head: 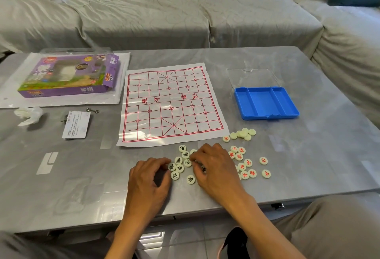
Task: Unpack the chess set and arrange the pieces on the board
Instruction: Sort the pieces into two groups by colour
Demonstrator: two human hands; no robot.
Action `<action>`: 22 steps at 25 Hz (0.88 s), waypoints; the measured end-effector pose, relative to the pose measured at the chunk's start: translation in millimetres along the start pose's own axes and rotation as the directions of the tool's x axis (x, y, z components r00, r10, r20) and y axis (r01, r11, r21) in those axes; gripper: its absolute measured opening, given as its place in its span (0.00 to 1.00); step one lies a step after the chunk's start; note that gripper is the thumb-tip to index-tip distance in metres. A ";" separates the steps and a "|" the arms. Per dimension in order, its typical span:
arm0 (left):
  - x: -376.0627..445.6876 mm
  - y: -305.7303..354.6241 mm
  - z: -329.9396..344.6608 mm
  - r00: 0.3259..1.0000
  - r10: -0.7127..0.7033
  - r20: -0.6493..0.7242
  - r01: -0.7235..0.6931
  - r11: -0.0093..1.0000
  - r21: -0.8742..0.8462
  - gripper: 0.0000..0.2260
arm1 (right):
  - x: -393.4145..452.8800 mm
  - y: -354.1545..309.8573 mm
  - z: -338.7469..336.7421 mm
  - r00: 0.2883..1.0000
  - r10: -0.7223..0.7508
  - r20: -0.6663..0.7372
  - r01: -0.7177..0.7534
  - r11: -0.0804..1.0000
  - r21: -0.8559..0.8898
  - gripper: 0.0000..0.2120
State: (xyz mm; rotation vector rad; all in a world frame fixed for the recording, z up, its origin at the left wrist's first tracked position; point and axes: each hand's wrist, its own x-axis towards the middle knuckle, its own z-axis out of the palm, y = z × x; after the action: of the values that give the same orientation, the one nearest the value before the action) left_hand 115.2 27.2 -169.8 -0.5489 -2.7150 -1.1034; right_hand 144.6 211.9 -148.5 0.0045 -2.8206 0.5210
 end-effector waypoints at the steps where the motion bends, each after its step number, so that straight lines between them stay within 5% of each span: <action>1: 0.0 -0.1 0.0 1.000 0.001 0.001 -0.001 1.000 0.000 0.16 | -0.5 -0.5 1.4 1.000 -0.025 0.011 0.025 1.000 0.007 0.06; 22: 0.1 1.1 -1.0 1.000 -0.015 0.013 0.015 1.000 -0.007 0.15 | -0.9 1.7 -1.9 0.997 -0.017 0.070 0.016 1.000 0.022 0.11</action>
State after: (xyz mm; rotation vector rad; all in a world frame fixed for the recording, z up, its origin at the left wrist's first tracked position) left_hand 115.6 27.3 -168.4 -0.5392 -2.7321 -1.1171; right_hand 145.8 214.1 -147.6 0.0510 -2.8808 0.5574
